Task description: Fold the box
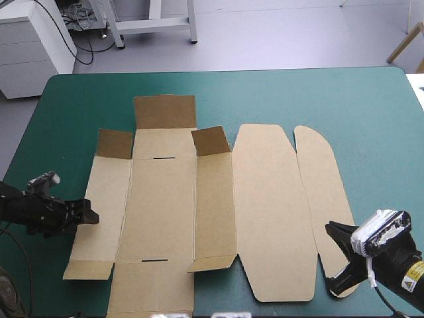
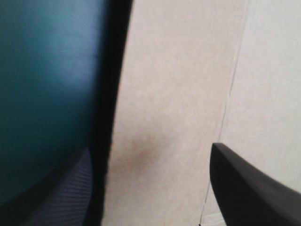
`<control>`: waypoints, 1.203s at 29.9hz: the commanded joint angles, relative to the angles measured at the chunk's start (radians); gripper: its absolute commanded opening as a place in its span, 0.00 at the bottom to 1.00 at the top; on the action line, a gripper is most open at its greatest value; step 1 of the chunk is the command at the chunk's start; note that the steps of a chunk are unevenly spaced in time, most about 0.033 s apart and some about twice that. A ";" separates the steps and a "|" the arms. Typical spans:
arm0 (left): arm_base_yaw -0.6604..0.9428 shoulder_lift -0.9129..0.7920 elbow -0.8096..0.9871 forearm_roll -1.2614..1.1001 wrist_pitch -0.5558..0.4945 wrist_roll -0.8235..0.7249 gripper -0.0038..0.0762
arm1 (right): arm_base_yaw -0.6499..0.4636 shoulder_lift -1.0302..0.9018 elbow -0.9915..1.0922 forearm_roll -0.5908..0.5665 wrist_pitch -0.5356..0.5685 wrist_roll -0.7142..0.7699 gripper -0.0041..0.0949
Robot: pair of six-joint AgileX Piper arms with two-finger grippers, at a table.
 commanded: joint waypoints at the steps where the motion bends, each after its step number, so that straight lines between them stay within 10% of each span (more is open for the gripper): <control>1: -0.071 -0.025 0.020 -0.015 0.012 0.002 0.67 | -0.007 0.006 -0.027 -0.001 -0.067 -0.008 0.04; 36: -0.268 -0.009 -0.079 -0.319 0.181 0.091 0.67 | -0.007 0.006 -0.027 -0.022 -0.069 -0.012 0.04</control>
